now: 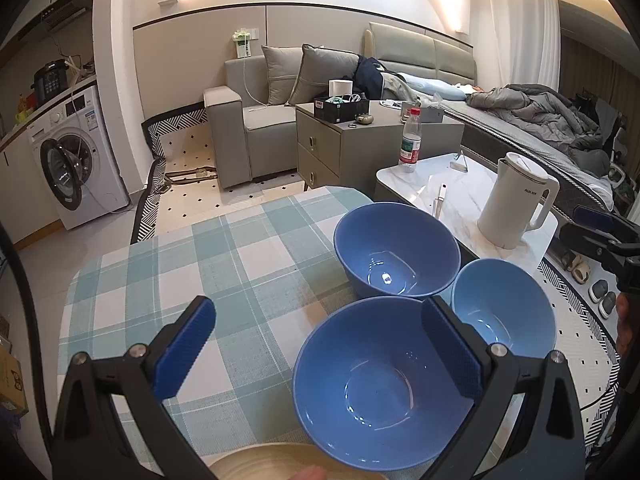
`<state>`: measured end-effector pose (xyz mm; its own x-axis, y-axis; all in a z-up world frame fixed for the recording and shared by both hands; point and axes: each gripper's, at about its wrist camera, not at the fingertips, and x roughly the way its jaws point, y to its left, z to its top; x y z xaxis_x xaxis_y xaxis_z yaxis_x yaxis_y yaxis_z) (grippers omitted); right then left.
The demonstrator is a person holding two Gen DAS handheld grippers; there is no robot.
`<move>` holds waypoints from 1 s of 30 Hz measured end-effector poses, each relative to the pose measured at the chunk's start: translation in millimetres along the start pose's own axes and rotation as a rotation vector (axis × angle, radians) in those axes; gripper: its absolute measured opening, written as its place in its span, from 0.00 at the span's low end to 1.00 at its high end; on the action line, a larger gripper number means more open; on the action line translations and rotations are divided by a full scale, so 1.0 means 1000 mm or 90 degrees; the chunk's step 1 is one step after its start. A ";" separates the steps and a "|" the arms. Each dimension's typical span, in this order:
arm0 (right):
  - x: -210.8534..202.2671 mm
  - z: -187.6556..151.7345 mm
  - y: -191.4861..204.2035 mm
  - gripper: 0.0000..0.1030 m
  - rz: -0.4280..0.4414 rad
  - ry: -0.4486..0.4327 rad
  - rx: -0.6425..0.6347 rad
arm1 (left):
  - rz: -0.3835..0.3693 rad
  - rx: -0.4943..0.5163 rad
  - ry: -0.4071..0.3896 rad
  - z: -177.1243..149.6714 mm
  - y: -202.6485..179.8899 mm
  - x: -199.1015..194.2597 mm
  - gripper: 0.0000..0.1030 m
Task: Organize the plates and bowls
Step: 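Move both grippers away from the plate stack toward the blue bowls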
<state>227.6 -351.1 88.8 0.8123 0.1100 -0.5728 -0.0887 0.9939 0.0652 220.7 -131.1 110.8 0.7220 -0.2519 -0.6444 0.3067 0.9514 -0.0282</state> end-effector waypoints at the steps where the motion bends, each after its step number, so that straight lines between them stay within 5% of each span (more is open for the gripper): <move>1: 0.002 0.000 0.000 0.99 0.001 0.002 0.000 | 0.000 0.000 0.002 0.001 0.000 0.002 1.00; 30: 0.080 0.005 -0.015 0.99 0.017 0.074 -0.001 | -0.006 0.001 0.076 0.011 -0.002 0.079 1.00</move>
<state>296.5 -357.6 46.3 0.7374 0.1351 -0.6618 -0.1101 0.9907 0.0797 283.3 -155.1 68.5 0.6401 -0.2377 -0.7306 0.3136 0.9489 -0.0339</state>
